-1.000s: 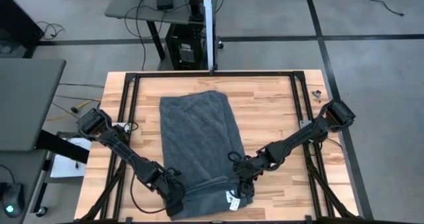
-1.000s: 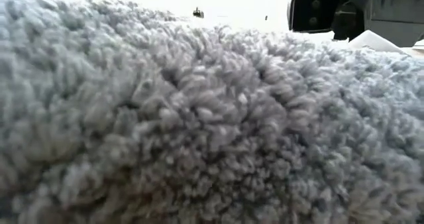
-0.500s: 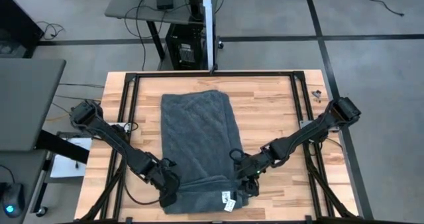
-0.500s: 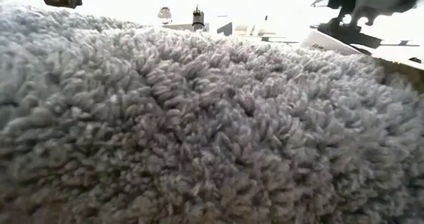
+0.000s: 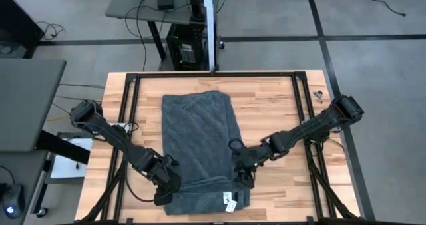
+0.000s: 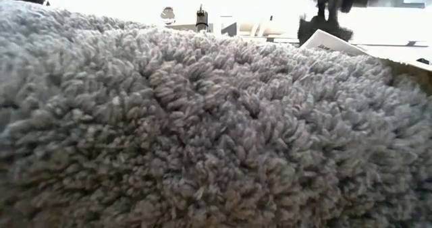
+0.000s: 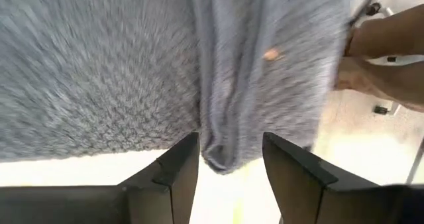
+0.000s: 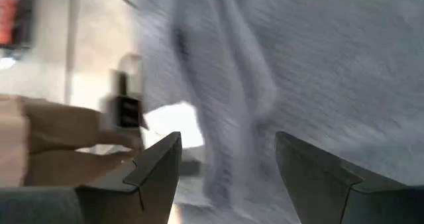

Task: Roll towel
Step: Roll the black towel

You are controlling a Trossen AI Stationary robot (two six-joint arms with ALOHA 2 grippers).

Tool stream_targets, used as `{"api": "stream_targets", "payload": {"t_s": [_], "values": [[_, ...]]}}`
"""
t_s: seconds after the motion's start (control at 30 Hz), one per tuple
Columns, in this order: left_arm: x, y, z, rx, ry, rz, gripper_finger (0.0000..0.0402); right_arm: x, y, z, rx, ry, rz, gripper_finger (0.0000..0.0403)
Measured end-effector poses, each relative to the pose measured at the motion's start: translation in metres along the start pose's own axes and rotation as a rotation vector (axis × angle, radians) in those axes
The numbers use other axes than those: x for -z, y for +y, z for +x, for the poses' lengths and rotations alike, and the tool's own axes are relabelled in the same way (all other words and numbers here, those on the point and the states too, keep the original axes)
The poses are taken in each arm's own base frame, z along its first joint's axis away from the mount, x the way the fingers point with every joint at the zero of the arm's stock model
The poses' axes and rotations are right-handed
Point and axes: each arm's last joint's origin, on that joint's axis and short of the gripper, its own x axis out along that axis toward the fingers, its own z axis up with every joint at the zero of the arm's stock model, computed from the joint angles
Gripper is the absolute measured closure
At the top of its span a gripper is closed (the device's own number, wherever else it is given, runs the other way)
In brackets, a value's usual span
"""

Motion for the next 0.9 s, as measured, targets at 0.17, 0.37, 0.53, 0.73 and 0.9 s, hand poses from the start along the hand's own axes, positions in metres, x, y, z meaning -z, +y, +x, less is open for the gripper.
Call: {"api": "stream_targets", "payload": {"t_s": [0.17,0.37,0.53,0.73,0.9], "values": [[0.002,-0.043,-0.026,0.004,-0.127,0.086,0.0251,0.007,0.063,-0.007,-0.095,-0.059,-0.229,0.0171],[0.016,-0.102,-0.01,-0.082,-0.116,0.236,0.0251,0.049,0.111,0.01,0.093,-0.042,-0.441,0.0171],[0.027,-0.137,0.014,-0.259,-0.063,0.335,0.0251,0.077,0.126,0.038,0.401,0.0,-0.621,0.0171],[0.031,-0.149,0.064,-0.356,-0.027,0.271,0.0251,0.09,0.122,0.077,0.544,0.025,-0.615,0.0171],[0.024,-0.15,0.087,-0.317,-0.003,0.136,0.0251,0.091,0.118,0.088,0.565,0.024,-0.551,0.0171]]}}
